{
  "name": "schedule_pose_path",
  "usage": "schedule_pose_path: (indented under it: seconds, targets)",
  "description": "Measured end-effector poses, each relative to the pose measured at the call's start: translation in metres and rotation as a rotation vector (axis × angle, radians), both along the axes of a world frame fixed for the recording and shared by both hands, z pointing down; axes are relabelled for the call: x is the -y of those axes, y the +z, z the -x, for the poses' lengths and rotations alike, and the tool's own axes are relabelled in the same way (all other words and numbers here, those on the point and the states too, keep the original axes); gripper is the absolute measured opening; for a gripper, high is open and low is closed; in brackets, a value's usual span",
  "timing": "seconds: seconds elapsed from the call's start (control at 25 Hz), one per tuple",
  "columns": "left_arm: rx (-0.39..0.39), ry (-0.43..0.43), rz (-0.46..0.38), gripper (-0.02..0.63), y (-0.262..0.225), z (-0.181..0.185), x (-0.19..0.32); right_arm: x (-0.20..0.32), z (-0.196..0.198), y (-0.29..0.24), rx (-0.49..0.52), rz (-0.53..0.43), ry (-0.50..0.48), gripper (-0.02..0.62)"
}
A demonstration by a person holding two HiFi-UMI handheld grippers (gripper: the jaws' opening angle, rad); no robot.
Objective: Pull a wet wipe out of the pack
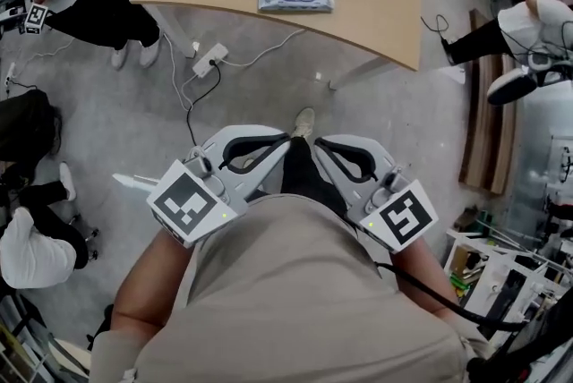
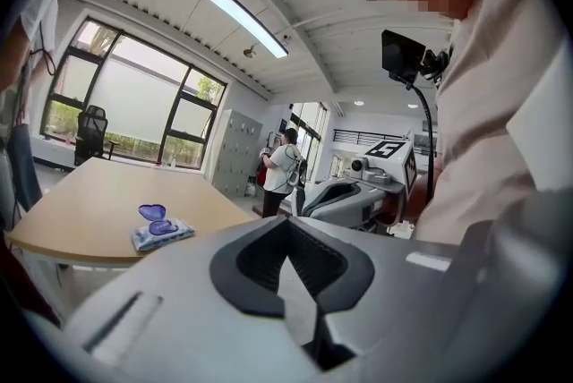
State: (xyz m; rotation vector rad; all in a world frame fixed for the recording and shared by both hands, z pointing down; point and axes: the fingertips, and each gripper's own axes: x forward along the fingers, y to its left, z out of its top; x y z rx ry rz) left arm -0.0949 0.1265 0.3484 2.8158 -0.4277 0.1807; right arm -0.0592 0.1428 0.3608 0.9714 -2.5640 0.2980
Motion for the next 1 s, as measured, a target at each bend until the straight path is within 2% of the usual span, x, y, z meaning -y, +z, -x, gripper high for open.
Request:
schedule_pose_path:
  seconds: [0.2,0.36,0.68,0.88,1.0]
  targets:
    - [0.049,-0.041,0.001,0.003,0.009,-0.022,0.044,0.049,-0.023,0.005,0.043,-0.006,-0.040,0.001]
    - [0.111,-0.100,0.012,0.003,0.022,-0.040,0.103,0.106,-0.045,0.009,0.072,-0.003,-0.071,0.000]
    - [0.165,-0.149,0.026,0.003,0.039,-0.106,0.219,0.220,-0.117,0.020,0.102,0.023,-0.142,0.002]
    - [0.212,-0.161,0.029,0.003,0.063,-0.134,0.263,0.268,-0.145,0.037,0.101,0.037,-0.186,0.002]
    - [0.240,-0.162,0.052,0.003,0.079,-0.137,0.285,0.287,-0.148,0.048,0.097,0.052,-0.191,0.002]
